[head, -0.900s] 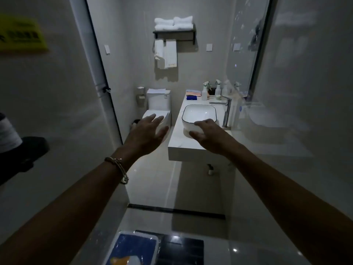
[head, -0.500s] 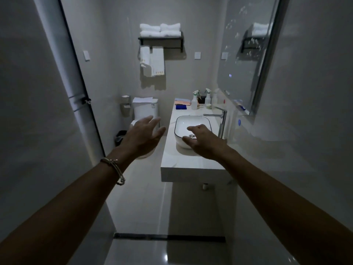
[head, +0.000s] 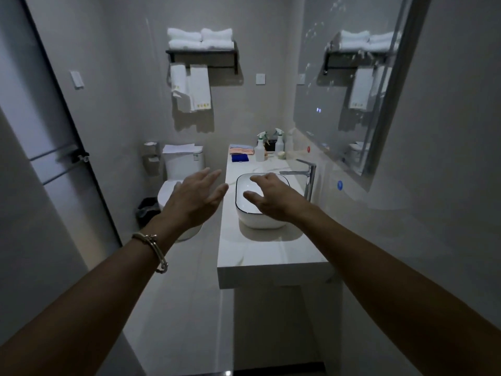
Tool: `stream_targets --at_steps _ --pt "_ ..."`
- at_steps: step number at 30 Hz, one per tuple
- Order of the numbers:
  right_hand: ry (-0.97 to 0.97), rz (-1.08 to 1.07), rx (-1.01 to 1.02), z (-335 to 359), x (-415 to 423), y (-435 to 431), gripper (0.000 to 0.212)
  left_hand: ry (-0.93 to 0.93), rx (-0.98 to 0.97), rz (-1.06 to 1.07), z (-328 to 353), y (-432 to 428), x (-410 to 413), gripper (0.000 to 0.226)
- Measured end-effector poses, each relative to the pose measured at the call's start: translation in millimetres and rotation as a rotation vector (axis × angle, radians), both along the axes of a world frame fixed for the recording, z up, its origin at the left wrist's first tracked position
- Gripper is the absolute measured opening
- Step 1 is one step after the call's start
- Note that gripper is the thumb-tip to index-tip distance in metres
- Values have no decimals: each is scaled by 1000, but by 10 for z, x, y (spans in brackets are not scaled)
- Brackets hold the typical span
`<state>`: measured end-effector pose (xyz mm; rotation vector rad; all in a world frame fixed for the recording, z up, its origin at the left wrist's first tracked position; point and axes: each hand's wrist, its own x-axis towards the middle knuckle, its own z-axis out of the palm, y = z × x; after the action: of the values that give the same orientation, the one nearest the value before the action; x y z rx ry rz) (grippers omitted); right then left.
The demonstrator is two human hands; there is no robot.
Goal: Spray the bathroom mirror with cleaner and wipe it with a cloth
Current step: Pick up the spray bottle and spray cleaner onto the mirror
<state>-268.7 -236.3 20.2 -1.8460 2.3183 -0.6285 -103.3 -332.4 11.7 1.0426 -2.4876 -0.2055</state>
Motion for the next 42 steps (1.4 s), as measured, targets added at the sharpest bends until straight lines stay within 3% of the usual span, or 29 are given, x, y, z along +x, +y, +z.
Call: stream_targets --at_steps 10,15,18,25,29,42 --pt "43 81 -38 177 -545 -1774 57 49 -23 83 42 -1585 -419 57" --pt "61 162 10 62 -540 -2519 59 55 -8 108 33 -2189 -508 72" --pt "59 174 13 3 -590 -2850 59 59 -1 122 21 -2508 -587 63" --pt "86 118 34 -47 -776 -3458 59 21 -15 90 -94 -3287 -787 72" --pt "81 45 26 -57 -864 -3825 55 54 -23 -5 -98 -3753 -962 56" --pt "82 -115 -8 -118 -724 -5481 58 43 -27 -84 43 -5550 -767 56"
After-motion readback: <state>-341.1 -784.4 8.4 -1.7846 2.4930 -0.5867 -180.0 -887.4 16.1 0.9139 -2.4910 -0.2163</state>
